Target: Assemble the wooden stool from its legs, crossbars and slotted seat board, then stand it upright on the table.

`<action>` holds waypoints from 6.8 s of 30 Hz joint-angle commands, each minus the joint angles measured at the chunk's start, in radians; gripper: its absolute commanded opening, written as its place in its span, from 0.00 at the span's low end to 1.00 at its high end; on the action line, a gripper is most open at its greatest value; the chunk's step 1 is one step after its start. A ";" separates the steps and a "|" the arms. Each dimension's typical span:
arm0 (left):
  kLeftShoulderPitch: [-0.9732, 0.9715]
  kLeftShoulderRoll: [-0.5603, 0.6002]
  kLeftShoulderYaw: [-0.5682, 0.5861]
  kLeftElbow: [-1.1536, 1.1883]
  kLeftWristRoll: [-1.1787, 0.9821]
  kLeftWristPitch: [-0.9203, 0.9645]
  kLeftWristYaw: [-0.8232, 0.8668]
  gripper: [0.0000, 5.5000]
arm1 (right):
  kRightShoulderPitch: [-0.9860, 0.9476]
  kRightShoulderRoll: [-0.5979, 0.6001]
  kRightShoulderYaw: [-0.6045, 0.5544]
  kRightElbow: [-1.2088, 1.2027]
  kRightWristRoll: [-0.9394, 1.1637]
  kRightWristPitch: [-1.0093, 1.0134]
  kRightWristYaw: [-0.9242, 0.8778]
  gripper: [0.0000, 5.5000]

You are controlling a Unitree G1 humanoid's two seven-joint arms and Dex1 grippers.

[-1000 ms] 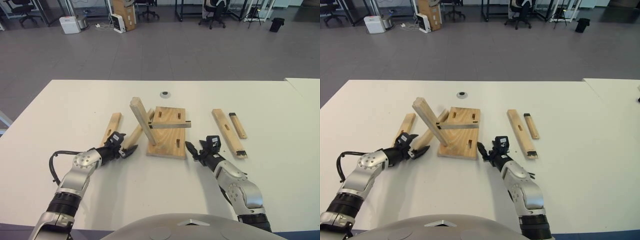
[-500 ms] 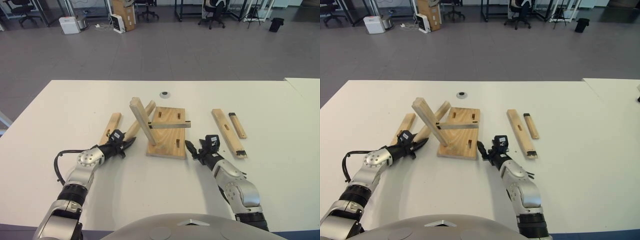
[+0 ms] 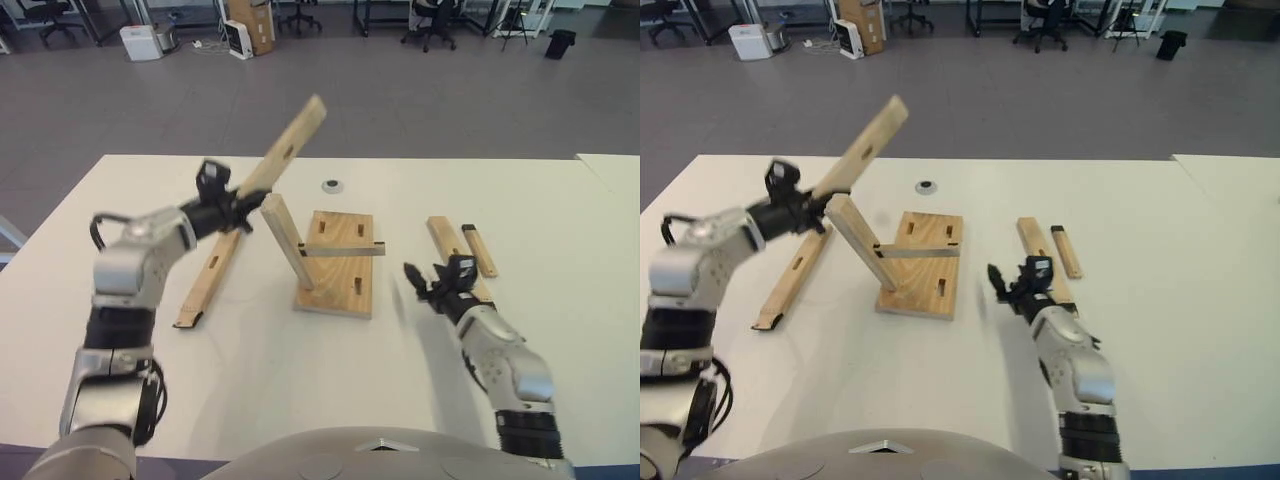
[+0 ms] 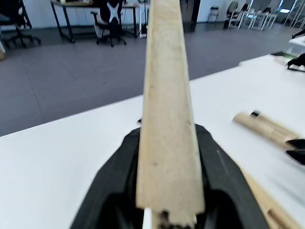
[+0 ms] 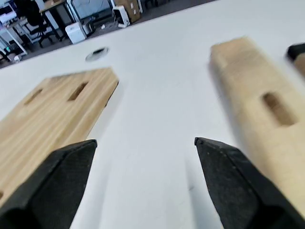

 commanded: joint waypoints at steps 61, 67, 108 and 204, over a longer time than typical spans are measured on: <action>-0.112 0.180 -0.365 0.082 -1.390 0.700 -0.391 0.19 | -0.645 -0.259 -0.023 -0.095 1.343 0.199 0.218 0.55; -0.107 0.185 -0.378 0.076 -1.390 0.695 -0.397 0.19 | -0.629 -0.244 -0.003 -0.131 1.353 0.213 0.216 0.66; 0.042 -0.066 0.102 0.126 -0.470 -0.133 0.004 0.41 | -0.316 -0.451 -0.090 -0.081 0.492 -0.020 0.130 0.39; 0.364 -0.375 -0.033 0.144 -0.093 -0.213 -0.102 0.41 | -0.127 -0.319 0.276 0.193 0.134 -0.323 0.832 0.39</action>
